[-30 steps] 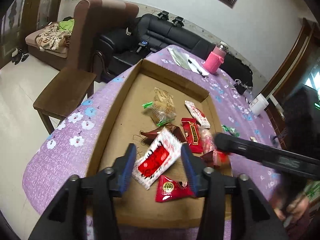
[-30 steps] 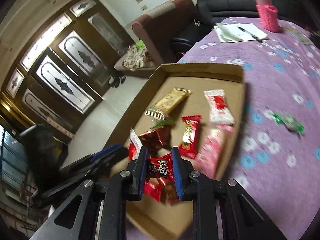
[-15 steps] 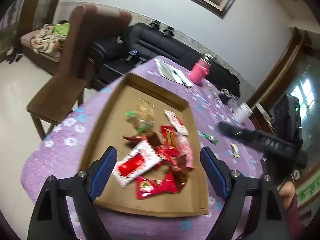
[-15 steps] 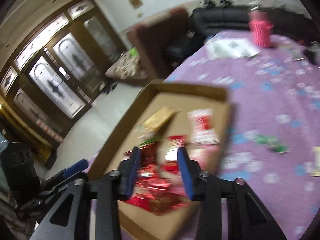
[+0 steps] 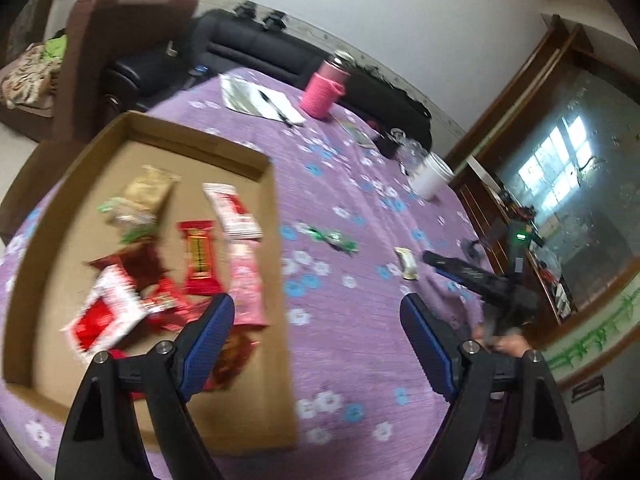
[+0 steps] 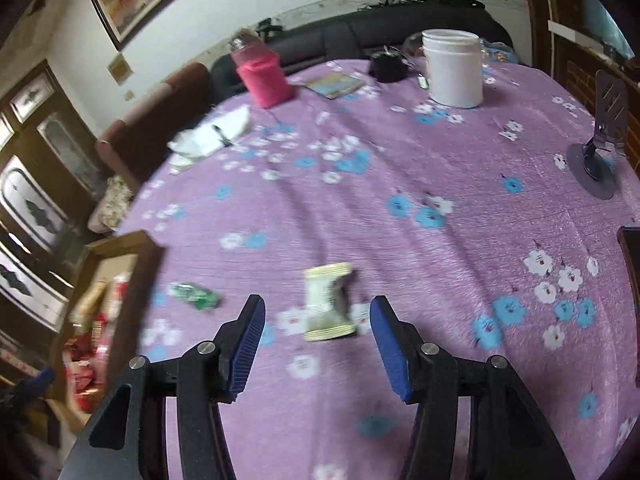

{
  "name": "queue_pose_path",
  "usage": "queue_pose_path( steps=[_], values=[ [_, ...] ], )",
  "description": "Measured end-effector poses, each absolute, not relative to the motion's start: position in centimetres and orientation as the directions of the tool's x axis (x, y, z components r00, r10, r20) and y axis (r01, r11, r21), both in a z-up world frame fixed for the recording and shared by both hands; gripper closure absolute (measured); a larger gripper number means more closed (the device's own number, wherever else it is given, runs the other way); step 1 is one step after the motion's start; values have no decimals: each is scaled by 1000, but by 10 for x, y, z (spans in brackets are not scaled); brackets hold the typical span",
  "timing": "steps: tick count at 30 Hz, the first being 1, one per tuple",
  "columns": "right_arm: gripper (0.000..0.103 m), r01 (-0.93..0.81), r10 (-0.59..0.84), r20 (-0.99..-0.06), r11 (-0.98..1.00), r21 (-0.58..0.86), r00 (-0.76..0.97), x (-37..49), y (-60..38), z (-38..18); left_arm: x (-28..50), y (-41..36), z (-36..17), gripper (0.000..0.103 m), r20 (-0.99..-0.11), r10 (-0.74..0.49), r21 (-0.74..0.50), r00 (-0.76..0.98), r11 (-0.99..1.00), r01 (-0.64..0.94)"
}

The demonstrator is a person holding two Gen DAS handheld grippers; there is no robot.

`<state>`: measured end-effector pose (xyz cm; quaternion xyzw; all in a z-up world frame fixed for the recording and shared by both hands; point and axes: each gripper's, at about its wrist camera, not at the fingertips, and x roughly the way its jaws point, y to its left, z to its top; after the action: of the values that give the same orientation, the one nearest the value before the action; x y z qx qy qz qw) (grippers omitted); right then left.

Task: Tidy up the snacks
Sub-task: 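Grasp the pale green wrapped snack with the right gripper, then grasp the green clear-wrapped candy with the left gripper while the right holds its snack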

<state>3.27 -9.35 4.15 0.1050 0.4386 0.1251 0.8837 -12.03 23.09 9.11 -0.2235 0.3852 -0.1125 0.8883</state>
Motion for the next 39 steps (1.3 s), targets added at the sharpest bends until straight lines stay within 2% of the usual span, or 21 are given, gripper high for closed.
queue_pose_path(
  steps=[7,9,10,11,16,18,20,21,22,23,24,25,26,30,31,34,36,39],
  values=[
    [45,-137,254,-760,967,215,599,51,-75,14,-53,175,97,19,-701,-371,-425,609,903,61],
    [58,-130,230,-757,973,190,611,52,-72,8,-30,159,90,19,-722,-380,-416,578,906,77],
    [74,-122,208,-754,978,170,622,51,-73,8,-18,151,84,19,-738,-373,-405,562,911,74],
    [79,-128,213,-757,977,171,618,51,-74,9,-3,143,76,19,-757,-360,-389,545,919,65],
    [79,-124,243,-751,969,213,614,52,-92,7,49,125,45,19,-824,-261,-296,503,955,11],
    [79,-131,268,-748,962,239,608,53,-97,7,66,118,33,19,-849,-175,-207,499,978,-10],
    [79,-132,283,-748,957,257,600,54,-99,7,75,112,22,19,-865,-152,-171,478,985,4],
    [79,-131,288,-748,956,263,598,54,-100,7,77,107,14,22,-882,-148,-155,448,988,21],
    [79,-129,293,-749,954,270,594,55,-101,7,75,104,14,31,-879,-124,-125,460,992,30],
    [79,-125,297,-751,952,279,589,55,-103,8,69,98,15,49,-878,-119,-99,463,993,68],
    [79,-122,299,-752,951,283,587,55,-104,8,63,95,18,53,-879,-141,-107,456,989,100],
    [79,-116,299,-754,951,287,585,55,-105,8,59,93,19,62,-880,-177,-138,440,983,120],
    [79,-111,301,-755,950,292,583,55,-107,8,51,91,20,64,-880,-239,-194,410,970,149],
    [79,-106,303,-757,949,298,579,55,-108,8,16,87,33,64,-855,-348,-269,385,931,245],
    [79,-106,302,-758,949,297,578,55,-108,9,11,86,36,60,-849,-358,-270,390,926,263],
    [79,-104,308,-758,946,306,575,55,-109,9,-8,77,46,35,-830,-344,-202,439,919,339],
    [79,-102,310,-758,946,309,574,55,-109,8,-11,72,47,33,-828,-316,-145,464,919,367],
    [79,-100,311,-758,945,312,573,55,-109,8,-8,65,41,33,-830,-316,-140,460,915,377]
  ],
)
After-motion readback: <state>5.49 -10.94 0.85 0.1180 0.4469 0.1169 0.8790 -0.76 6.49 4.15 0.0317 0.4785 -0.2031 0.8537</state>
